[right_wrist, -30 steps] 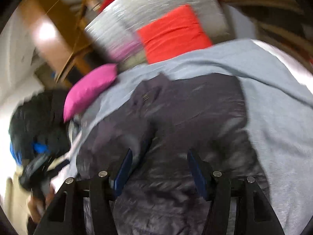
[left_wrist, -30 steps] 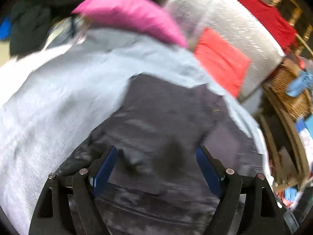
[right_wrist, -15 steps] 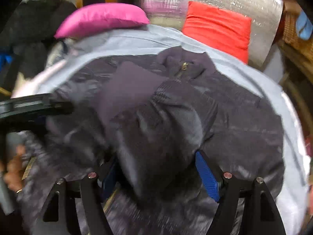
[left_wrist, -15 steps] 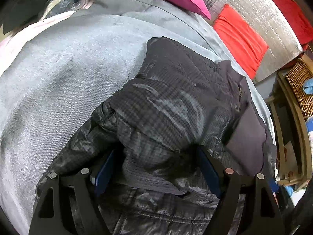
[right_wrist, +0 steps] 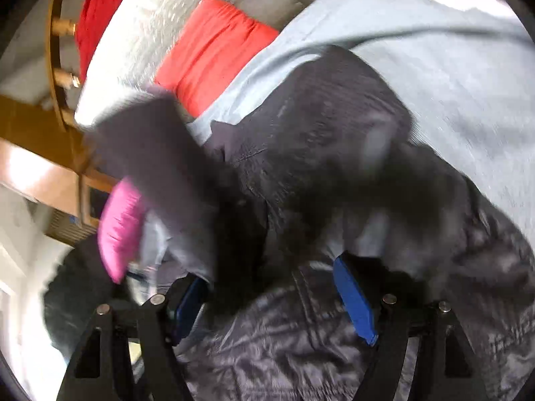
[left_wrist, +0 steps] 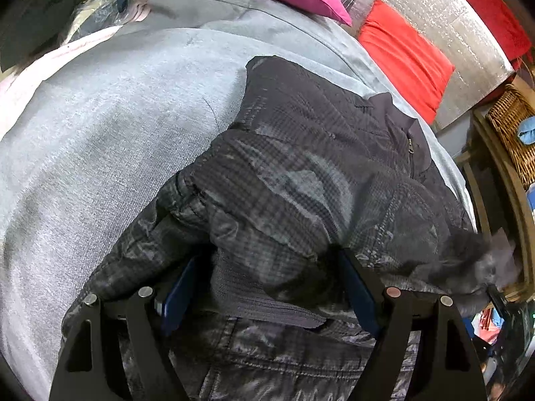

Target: Fold large clothes

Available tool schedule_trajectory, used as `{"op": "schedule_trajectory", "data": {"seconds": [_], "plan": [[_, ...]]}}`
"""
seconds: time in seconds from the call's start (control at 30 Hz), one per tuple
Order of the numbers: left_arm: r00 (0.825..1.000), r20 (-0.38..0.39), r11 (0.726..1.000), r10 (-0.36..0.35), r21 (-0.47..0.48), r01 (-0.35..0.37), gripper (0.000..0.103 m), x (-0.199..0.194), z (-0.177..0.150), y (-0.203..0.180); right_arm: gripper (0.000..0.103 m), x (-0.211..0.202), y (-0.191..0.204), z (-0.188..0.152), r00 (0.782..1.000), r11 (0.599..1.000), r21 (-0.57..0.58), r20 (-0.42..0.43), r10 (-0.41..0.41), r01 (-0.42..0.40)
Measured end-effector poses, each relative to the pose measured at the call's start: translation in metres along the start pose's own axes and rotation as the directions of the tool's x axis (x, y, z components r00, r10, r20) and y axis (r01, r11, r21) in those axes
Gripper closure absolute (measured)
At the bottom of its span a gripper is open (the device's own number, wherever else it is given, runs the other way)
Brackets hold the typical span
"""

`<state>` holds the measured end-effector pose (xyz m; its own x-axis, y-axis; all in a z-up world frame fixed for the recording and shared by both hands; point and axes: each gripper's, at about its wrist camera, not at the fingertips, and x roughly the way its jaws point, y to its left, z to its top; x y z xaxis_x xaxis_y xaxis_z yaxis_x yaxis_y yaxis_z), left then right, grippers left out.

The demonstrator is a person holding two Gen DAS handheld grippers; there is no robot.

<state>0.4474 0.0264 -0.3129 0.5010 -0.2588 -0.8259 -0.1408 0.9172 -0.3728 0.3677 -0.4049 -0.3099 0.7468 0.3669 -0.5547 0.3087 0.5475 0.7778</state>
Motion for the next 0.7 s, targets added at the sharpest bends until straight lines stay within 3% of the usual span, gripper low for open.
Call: {"op": "schedule_trajectory", "data": {"seconds": [0.27,0.47,0.6,0.7], "plan": [[1.0,0.026,1.0,-0.013,-0.026,0.014,0.02,-0.009,0.001,0.003,0.025,-0.041,-0.031,0.023,0.995,0.991,0.085,0.027,0.101,-0.103],[0.991,0.129,1.0,0.018,0.003,-0.018,0.02,-0.039,0.01,0.005,0.025,-0.084,-0.049,0.045,0.986,0.999,0.044,0.166,0.0,-0.008],[0.967,0.222,0.992,0.125,0.0,-0.129,0.02,-0.053,0.02,0.014,0.025,-0.065,-0.051,0.058,0.994,1.0,0.023,0.111,-0.019,0.016],[0.978,0.175,0.993,0.116,-0.051,-0.108,0.02,-0.043,0.029,0.032,0.025,-0.038,-0.046,0.061,0.997,0.997,-0.038,0.041,-0.062,0.064]]}}
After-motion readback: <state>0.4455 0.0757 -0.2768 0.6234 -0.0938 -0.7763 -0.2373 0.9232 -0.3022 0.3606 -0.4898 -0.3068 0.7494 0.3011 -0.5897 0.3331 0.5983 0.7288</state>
